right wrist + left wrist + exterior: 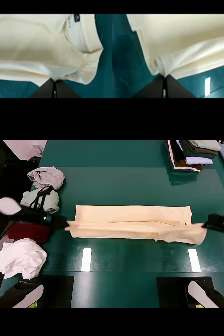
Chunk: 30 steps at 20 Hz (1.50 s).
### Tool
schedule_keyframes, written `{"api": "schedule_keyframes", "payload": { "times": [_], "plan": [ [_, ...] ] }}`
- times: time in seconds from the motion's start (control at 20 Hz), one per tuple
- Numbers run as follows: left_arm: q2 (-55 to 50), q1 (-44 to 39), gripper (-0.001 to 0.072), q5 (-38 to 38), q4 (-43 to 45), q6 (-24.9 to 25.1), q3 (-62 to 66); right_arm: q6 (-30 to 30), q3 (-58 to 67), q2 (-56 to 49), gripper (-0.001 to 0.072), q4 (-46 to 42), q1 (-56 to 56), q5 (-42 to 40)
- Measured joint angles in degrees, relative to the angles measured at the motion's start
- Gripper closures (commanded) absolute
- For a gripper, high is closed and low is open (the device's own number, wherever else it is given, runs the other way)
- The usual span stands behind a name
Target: Fold the shirts.
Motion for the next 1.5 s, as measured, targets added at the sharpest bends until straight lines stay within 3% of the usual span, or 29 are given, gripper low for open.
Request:
{"api": "schedule_keyframes", "payload": {
  "times": [0.4, 0.45, 0.5, 0.55, 0.6, 0.8, 0.85, 0.95, 1.0, 1.05, 1.15, 1.5],
  "plan": [
    [-21.9, 0.0, 0.0681, 9.8, -1.6, 1.1, 13.4, 1.2, 14.8, -21.8, 0.0695, 1.6, 9.3, -6.3],
    [-23.2, 0.0, 0.0573, 11.0, -1.7, 1.1, 14.7, 1.7, 16.4, -23.9, 0.0693, 2.1, 9.7, -6.6],
    [-24.0, 0.0, 0.0223, 12.0, -1.7, 1.1, 15.8, 2.1, 18.1, -25.7, 0.0633, 2.8, 9.9, -7.0],
    [-24.7, 0.0, -0.0004, 13.1, -1.7, 1.1, 16.9, 2.5, 19.8, -27.5, 0.0396, 4.3, 10.0, -7.5],
    [-25.2, 0.1, -0.0013, 13.5, -1.7, 1.0, 18.1, 2.6, 21.4, -29.0, 0.0192, 5.8, 9.8, -8.1],
    [-26.1, 0.0, -0.0011, 11.6, -1.8, 1.0, 23.6, 3.1, 26.6, -32.3, 0.0181, 11.0, 6.8, -7.5],
    [-26.2, 0.0, 0.0035, 10.3, -1.8, 1.0, 24.9, 2.7, 27.1, -32.5, 0.0182, 11.6, 5.6, -6.1],
    [-26.3, 0.0, 0.0593, 7.1, -1.9, 1.0, 26.4, 1.1, 26.2, -31.9, 0.0182, 12.3, 2.8, -3.4],
    [-26.3, 0.0, 0.0676, 5.7, -1.9, 1.1, 26.8, 0.1, 24.9, -31.1, 0.0182, 12.6, 1.2, -2.4],
    [-26.4, 0.0, 0.0674, 4.6, -2.0, 1.1, 27.1, -0.9, 23.2, -30.4, 0.0179, 12.8, -0.4, -1.9],
    [-26.4, 0.0, 0.0674, 3.1, -2.2, 1.1, 27.5, -2.9, 19.1, -29.1, 0.0008, 13.0, -3.8, -1.3],
    [-26.5, -2.1, 0.0675, 1.4, -5.0, 1.1, 27.9, -11.9, 8.5, -32.3, 0.0018, 18.0, -11.6, -1.6]
  ]
}}
